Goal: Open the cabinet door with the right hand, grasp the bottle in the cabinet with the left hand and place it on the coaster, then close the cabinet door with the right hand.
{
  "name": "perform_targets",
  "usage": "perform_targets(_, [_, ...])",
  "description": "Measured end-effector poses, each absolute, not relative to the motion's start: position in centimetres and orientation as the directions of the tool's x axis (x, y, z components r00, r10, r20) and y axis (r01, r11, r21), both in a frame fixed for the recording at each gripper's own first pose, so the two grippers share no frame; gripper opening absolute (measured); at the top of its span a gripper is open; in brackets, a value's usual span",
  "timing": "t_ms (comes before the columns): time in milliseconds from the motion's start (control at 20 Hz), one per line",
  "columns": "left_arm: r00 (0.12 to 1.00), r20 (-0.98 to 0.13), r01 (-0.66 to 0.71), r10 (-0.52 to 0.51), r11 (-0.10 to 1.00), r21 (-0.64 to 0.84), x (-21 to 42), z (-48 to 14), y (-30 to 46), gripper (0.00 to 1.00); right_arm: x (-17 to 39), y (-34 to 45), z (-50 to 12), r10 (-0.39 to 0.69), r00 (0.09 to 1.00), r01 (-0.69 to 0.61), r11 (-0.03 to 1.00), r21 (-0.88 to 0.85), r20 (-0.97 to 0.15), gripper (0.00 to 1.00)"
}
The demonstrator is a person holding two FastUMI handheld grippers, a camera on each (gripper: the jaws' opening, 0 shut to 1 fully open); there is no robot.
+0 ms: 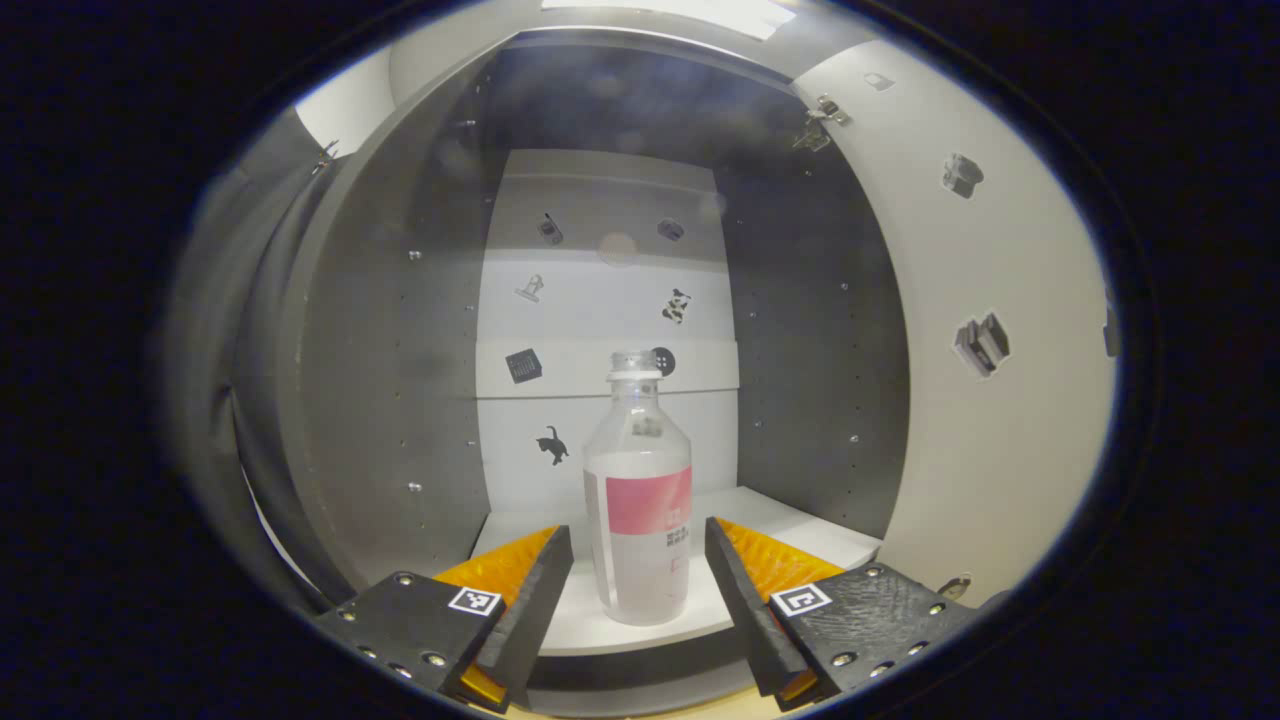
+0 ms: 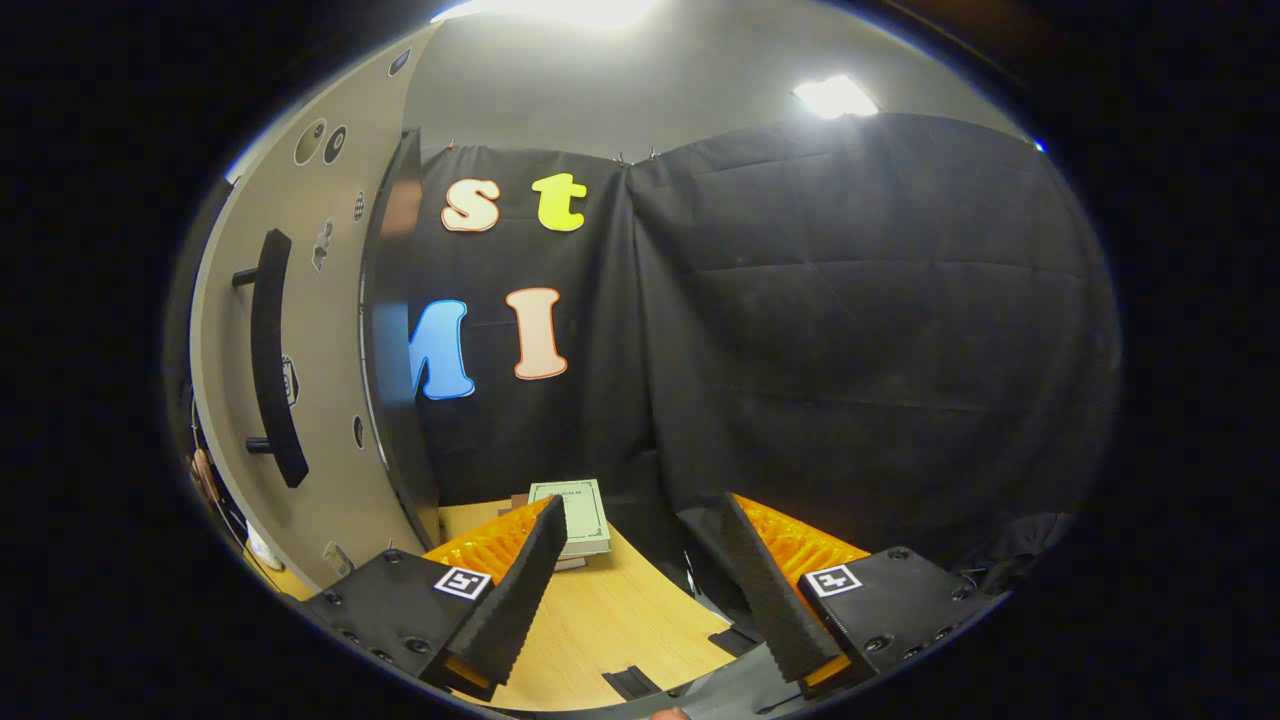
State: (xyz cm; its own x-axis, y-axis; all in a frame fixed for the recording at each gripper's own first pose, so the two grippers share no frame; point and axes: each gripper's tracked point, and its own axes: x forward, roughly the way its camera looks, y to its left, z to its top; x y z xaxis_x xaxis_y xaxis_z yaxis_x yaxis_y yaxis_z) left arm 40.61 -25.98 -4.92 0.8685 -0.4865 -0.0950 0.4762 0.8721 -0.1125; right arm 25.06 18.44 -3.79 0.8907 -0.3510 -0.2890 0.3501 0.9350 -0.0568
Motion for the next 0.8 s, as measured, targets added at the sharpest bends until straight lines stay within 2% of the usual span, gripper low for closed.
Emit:
perform_targets(250, [0.864, -0.089, 0.485, -0.496, 0.866, -0.126, 42.5, -5.7, -26.6, 0.8, 24.6, 18.7, -4.5, -0.362, 0.875, 0.357, 0.931, -0.075, -0.32, 0.98])
perform_targets(300, [0.861, -0.088, 0.489, -0.5, 0.864, -0.122, 42.6, -5.7, -26.7, 0.84, 24.7, 18.9, -4.5, -0.36, 0.874, 0.355, 0.932, -0.078, -0.326, 0.98])
perform_targets(400, [0.856, -0.076, 0.501, -0.512, 0.856, -0.126, 42.8, -5.5, -27.1, 0.81, 25.1, 19.3, -4.6, -0.352, 0.875, 0.344, 0.935, -0.084, -0.332, 0.98])
perform_targets(450, [0.854, -0.07, 0.504, -0.516, 0.853, -0.138, 42.4, -5.4, -26.9, 0.72, 25.3, 19.4, -4.5, -0.348, 0.877, 0.339, 0.937, -0.087, -0.332, 0.98])
perform_targets(800, [0.875, -0.03, 0.472, -0.483, 0.866, -0.163, 40.5, -3.5, -24.3, 0.74, 25.5, 19.7, -3.4, -0.302, 0.899, 0.291, 0.953, -0.082, -0.316, 0.98])
